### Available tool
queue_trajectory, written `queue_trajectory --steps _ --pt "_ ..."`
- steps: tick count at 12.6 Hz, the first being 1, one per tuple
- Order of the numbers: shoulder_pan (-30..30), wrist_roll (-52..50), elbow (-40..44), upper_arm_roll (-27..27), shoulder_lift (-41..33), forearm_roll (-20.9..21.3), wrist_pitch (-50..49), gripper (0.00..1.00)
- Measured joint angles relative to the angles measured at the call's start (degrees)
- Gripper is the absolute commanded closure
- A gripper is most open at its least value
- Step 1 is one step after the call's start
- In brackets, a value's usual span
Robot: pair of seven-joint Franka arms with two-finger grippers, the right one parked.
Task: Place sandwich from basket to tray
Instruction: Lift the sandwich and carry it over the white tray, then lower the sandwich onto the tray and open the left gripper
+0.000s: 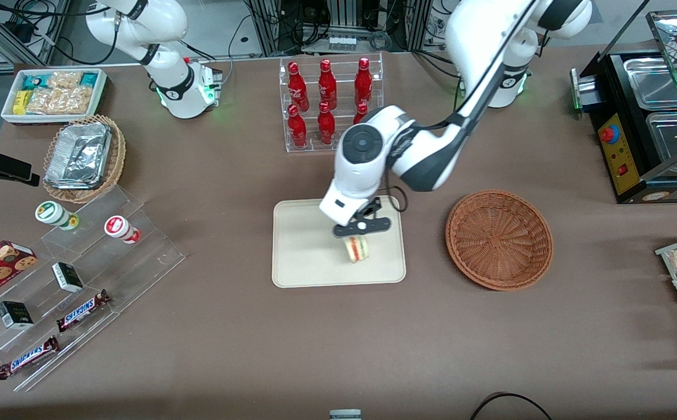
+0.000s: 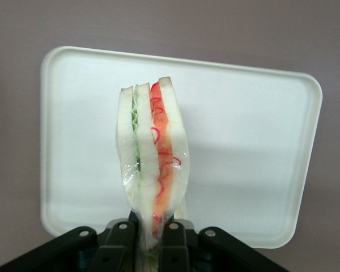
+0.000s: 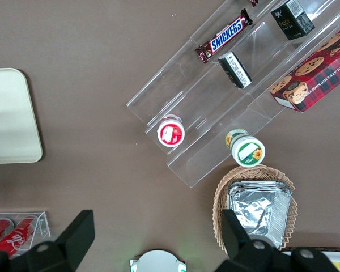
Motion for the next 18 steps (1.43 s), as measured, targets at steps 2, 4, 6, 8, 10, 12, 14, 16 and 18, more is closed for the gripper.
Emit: queue_trajectory --steps 2,4,6,8,10,12,14,16,18 --pt "-1.4 1.1 0.1 0.0 2.8 1.3 4.4 1.00" --pt "-1.7 3.0 0.1 0.0 5.3 1.5 8.0 1.00" --pt "-1.9 3.8 0.3 0.0 7.2 2.1 10.9 1.00" --pt "-2.3 4.0 0.4 0.0 8.2 2.4 11.6 1.00" --pt "-2.9 4.0 0.4 0.0 8.6 3.4 11.6 0.75" --pt "-3.2 4.0 0.4 0.0 8.7 3.6 11.6 0.00" --pt "-3.3 4.0 0.4 0.0 8.7 3.8 11.4 0.00" --pt "-3.5 4.0 0.6 0.0 8.7 3.8 10.8 0.00" --pt "-3.5 4.0 1.5 0.1 8.1 3.8 9.3 0.00"
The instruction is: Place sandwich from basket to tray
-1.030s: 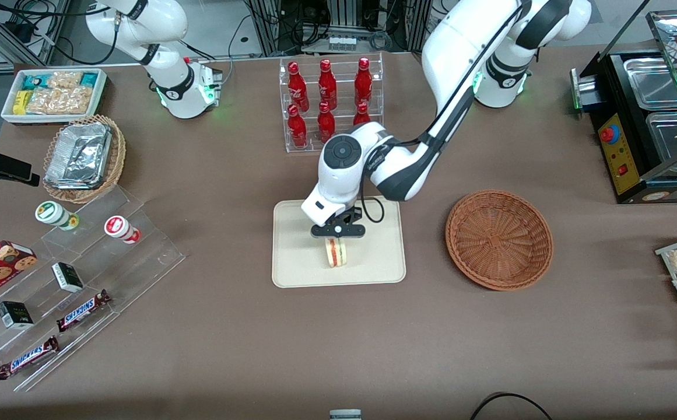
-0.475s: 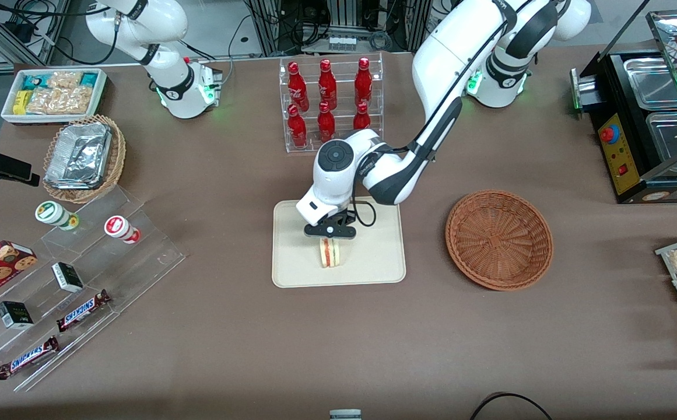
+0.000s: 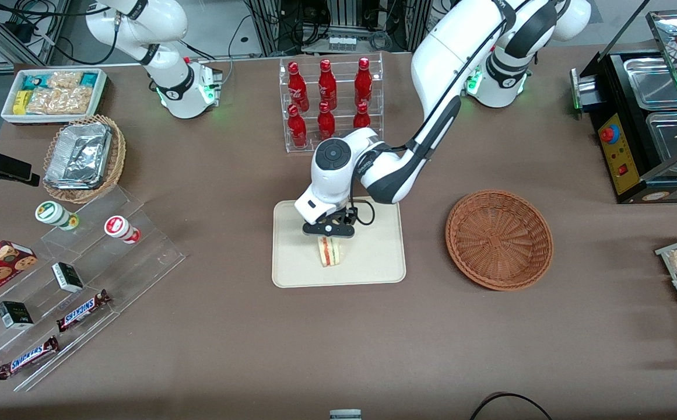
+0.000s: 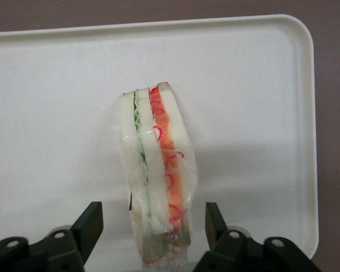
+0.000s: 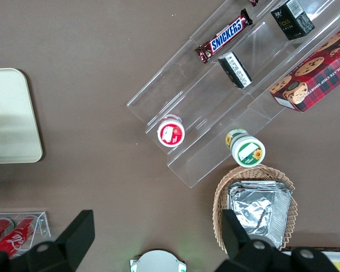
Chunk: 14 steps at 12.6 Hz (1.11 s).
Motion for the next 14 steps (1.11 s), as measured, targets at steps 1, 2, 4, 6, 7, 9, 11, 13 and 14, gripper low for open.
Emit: queue_trajectory --steps 1,2,4,6,7,9,11,13,14 --pt "0.0 -0.3 0.6 0.1 -1.0 -0.1 -1.3 0.00" --pt "0.1 -1.2 1.3 0.2 -2.6 -0.2 -2.8 0.00" --pt "0.9 -5.3 1.8 0.7 -7.0 -0.3 -4.8 0.00" --pt "4.1 -8.9 1.9 1.2 -11.7 -0.9 -6.1 0.00" --pt "6.5 -9.3 2.0 1.3 -14.0 -2.3 -7.7 0.00" --pt "10.9 -9.2 2.1 1.4 -18.4 -4.6 -13.1 0.00" --pt "14.3 -9.2 2.1 1.4 -22.3 -4.9 -18.5 0.00" --pt "17.6 -9.2 1.9 1.5 -25.3 -5.0 -22.0 0.00" --pt "19.3 -8.8 1.7 1.5 -26.3 -5.0 -23.4 0.00"
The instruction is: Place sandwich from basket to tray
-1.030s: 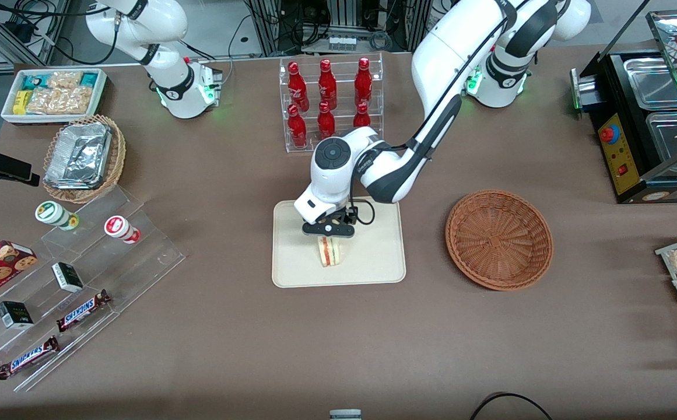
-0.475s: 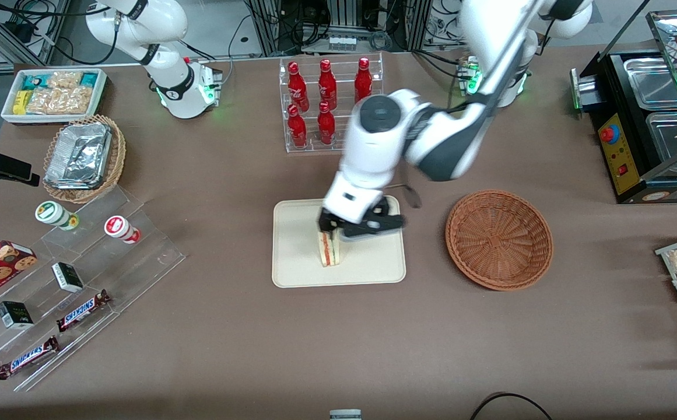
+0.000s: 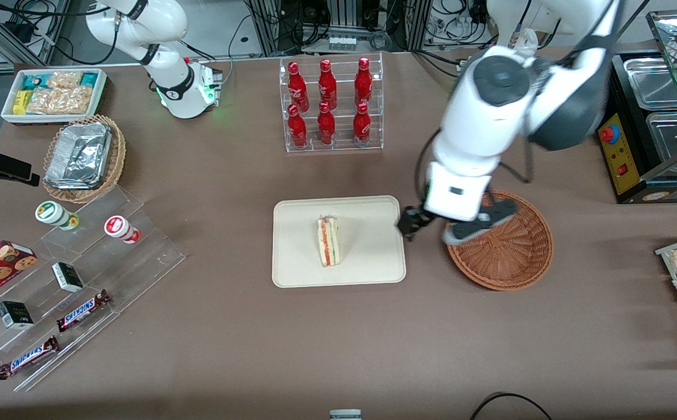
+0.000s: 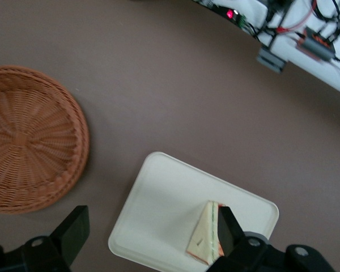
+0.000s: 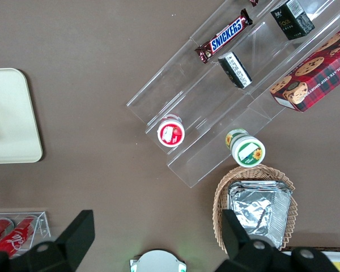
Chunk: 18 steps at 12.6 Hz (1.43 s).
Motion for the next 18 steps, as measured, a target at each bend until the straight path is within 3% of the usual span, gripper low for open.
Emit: queue_trajectory --steps 3,9,13,18 --pt "5.0 7.5 -1.7 0.0 -3.5 -0.3 -6.2 0.00" --pt "18.0 33.9 -8.4 0.1 -14.6 -4.0 -17.5 0.00" --pt "20.2 45.8 -15.9 1.8 -20.8 -4.0 -18.2 0.00" --pt "19.6 51.8 -12.6 5.4 -21.0 -4.0 -18.0 0.00"
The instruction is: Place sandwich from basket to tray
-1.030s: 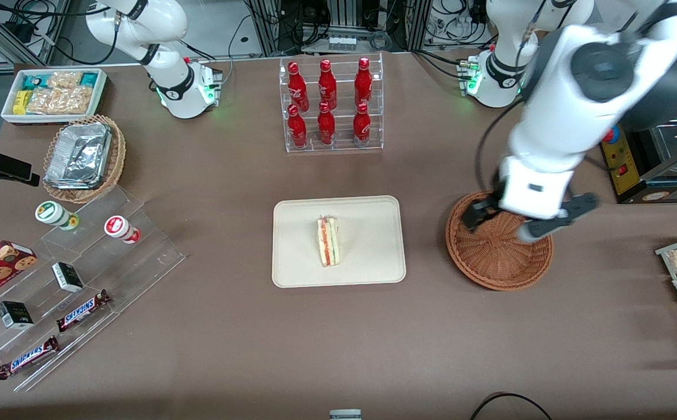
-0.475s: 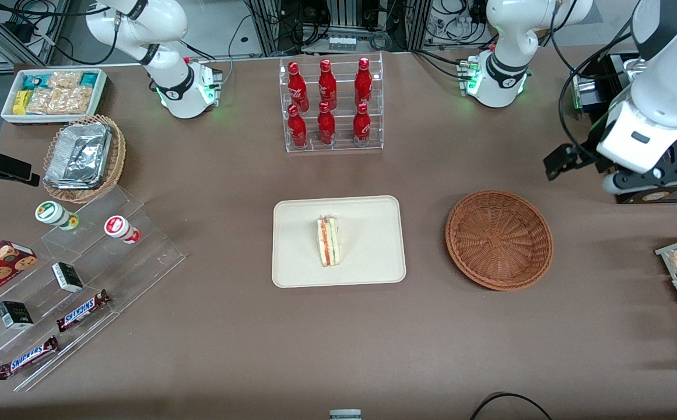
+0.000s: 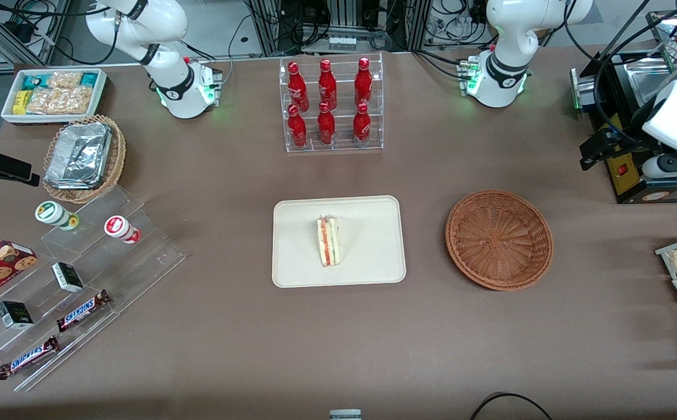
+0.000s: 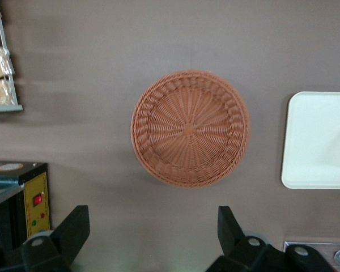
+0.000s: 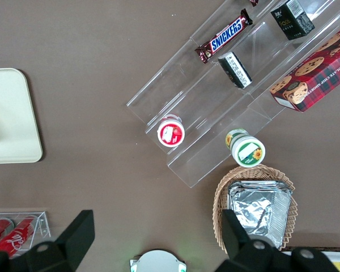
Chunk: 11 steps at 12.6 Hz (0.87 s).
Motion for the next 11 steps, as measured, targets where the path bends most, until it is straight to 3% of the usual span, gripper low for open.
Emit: queue_trajectory --steps 11 --pt "-1.6 -0.1 6.9 2.4 4.9 0.0 -0.9 0.00"
